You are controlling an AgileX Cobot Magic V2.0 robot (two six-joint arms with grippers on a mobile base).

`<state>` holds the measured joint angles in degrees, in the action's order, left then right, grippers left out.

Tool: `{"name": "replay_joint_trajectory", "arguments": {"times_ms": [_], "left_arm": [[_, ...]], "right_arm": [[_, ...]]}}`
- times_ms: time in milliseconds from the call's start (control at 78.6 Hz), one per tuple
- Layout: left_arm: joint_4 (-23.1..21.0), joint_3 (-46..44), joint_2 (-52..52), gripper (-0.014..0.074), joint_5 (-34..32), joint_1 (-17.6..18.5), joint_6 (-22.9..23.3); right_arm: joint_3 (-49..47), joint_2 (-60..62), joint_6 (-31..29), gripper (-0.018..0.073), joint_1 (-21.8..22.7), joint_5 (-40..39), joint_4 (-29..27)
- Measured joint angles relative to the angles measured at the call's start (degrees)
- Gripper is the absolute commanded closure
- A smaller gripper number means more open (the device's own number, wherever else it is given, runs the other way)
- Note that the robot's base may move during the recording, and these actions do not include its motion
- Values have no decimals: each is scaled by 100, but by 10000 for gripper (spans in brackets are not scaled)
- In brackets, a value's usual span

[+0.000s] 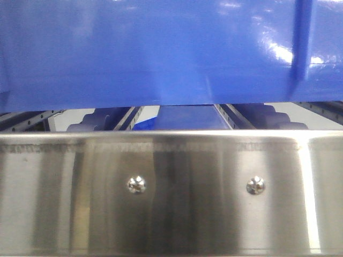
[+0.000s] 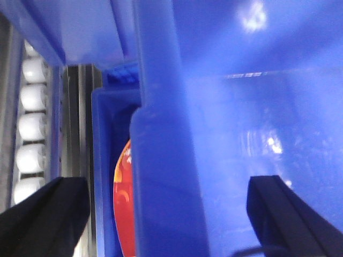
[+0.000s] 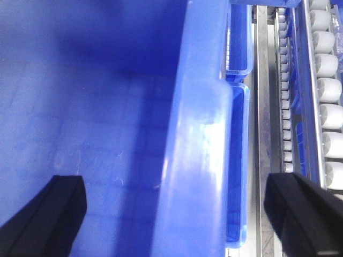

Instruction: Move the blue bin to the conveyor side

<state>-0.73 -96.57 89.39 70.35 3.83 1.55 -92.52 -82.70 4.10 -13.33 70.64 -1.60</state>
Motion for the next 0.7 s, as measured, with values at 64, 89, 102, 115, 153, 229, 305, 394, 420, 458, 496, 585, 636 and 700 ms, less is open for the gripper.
{"name": "replay_joint_trajectory", "arguments": {"times_ms": [64,89,102,115,153,229,305,394,420,458,496,585,636,700], "left_arm": [[-4,19,12,107,0,0,0],[-4,29,12,120,0,0,0],[-4,29,12,125,0,0,0],[-4,29,12,136,0,0,0],[-4,29,12,179,0,0,0],[-27,29,12,319,-37,0,0],[-62,17,1,503,-123,0,14],[6,17,-8,617,-103,0,-2],[6,17,-8,598,-103,0,-2],[16,17,-8,591,-111,0,-2],[28,17,-8,596,-111,0,-2],[73,17,-8,608,-114,0,-2],[73,17,-10,608,-124,0,-2],[73,17,-43,607,-124,0,-2]], "right_arm": [[0,0,0,47,0,0,0],[0,0,0,74,0,0,0],[0,0,0,95,0,0,0],[0,0,0,120,0,0,0],[0,0,0,194,0,0,0],[0,0,0,386,0,0,0],[-30,0,-35,596,0,-67,2],[-40,0,44,644,-11,-64,6],[-40,0,44,634,-11,-64,6],[-40,0,44,633,-11,-64,6],[-40,0,44,640,-11,-64,6],[-40,0,44,641,-11,-64,6],[-40,0,44,641,-11,-75,6],[-40,22,44,641,-11,-75,6]]}}
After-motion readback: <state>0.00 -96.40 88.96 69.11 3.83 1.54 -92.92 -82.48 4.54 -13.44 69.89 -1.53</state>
